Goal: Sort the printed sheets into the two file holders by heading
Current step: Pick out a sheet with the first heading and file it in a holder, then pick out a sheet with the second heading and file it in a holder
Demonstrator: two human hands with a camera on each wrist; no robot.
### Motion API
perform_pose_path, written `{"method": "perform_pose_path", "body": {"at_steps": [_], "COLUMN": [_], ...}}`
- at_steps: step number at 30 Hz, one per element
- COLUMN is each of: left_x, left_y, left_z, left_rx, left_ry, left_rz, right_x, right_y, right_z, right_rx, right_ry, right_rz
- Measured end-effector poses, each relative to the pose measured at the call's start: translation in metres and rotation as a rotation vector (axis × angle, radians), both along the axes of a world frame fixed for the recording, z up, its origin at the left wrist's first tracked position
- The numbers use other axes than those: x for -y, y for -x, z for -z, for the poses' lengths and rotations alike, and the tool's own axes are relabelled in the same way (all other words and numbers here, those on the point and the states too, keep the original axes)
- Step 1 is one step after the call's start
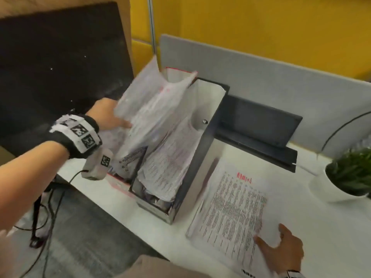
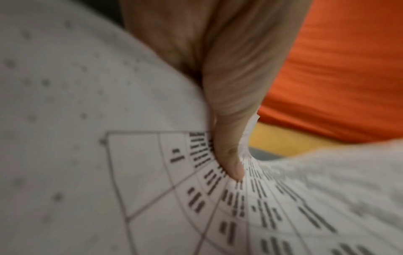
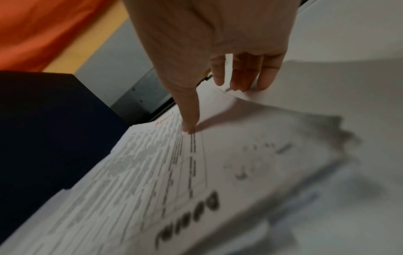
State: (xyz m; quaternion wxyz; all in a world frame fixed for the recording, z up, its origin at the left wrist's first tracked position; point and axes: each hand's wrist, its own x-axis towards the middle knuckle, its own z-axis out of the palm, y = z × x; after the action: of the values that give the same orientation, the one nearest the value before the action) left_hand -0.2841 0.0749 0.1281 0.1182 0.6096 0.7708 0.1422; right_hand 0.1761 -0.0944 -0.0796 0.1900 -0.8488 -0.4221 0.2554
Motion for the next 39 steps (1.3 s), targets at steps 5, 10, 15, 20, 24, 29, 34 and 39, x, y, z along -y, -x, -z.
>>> {"method": "perform_pose_path", "body": {"at_steps": [5, 10, 15, 20, 24, 29, 34, 39], "left_x": [-0.014, -0.024, -0.033, -0.031, -0.009, 0.029, 0.05, 0.057], "left_y": [-0.022, -0.03, -0.031, -0.061, -0.121, -0.215, -0.266, -0.266], "left_z": [0.043, 0.062, 0.054, 0.005, -0.034, -0.027, 0.067, 0.151], "left_rx": [-0.088, -0.176, -0.221, 0.017, 0.243, 0.555, 0.372, 0.031], "left_ry": [0.106, 0.189, 0.213, -0.091, -0.43, -0.536, -0.076, 0.512], "left_rz": [0.069, 0.135, 0.104, 0.15, 0.287, 0.527, 0.473, 0.41], "right_x": [-0.001, 0.001, 0.003, 0.005, 0.006, 0.005, 0.006, 0.008], "right_y": [0.003, 0.002, 0.002, 0.002, 0.005, 0.009, 0.008, 0.005], "right_z": [0.007, 0.01, 0.012, 0.012, 0.011, 0.005, 0.001, -0.002], "right_rx": [-0.014, -0.062, -0.066, -0.064, -0.062, -0.073, -0.101, -0.139], "right_ry": [0.046, 0.055, 0.065, 0.051, 0.044, 0.043, 0.06, 0.049], "right_rz": [0.005, 0.013, 0.012, 0.008, 0.0, -0.006, -0.018, -0.032]}}
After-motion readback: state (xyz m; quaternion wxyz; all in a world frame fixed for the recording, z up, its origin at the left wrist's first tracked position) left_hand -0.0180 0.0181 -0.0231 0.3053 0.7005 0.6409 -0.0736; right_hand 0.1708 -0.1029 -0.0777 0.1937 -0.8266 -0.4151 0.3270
